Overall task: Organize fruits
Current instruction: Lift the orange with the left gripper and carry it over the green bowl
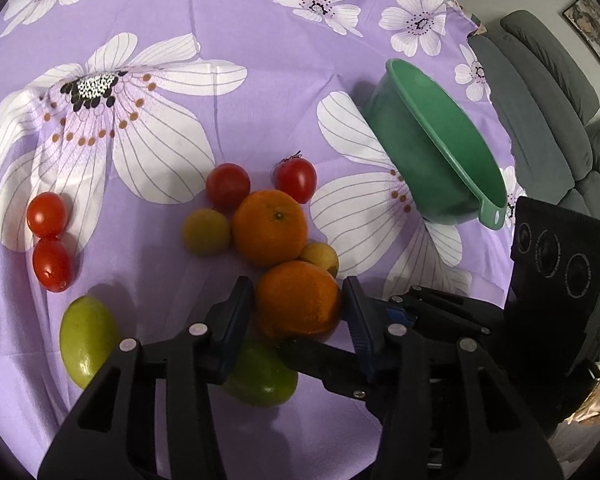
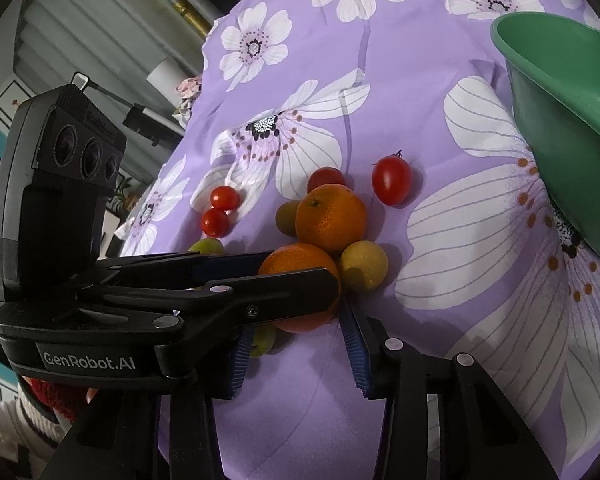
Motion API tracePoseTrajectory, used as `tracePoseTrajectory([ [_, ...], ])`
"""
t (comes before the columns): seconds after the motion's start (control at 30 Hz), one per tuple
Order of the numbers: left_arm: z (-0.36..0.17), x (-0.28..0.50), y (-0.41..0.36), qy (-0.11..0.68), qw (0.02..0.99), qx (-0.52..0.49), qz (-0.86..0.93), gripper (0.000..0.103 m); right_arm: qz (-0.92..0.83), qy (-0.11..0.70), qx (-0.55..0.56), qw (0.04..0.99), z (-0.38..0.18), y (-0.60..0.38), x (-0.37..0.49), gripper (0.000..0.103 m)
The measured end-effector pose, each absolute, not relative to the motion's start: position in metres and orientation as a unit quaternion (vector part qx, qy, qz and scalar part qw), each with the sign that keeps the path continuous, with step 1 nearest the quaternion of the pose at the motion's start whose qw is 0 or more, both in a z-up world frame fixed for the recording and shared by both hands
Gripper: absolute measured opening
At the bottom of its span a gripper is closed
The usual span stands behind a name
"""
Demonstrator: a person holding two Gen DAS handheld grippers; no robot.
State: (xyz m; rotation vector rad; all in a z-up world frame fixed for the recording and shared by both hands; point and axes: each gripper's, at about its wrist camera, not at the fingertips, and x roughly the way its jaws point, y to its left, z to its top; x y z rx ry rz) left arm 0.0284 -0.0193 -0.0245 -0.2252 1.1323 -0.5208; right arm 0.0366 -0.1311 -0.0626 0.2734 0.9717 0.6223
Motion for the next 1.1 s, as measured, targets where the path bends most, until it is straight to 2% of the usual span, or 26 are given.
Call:
tracePoseTrajectory([
  [1.1,0.043,-0.011,-0.053,0.437,0.866,-0.041,-0.239,0.045,0.297,0.355,0.104,0.880,-0.004,-0.151,-0.011,0.043],
])
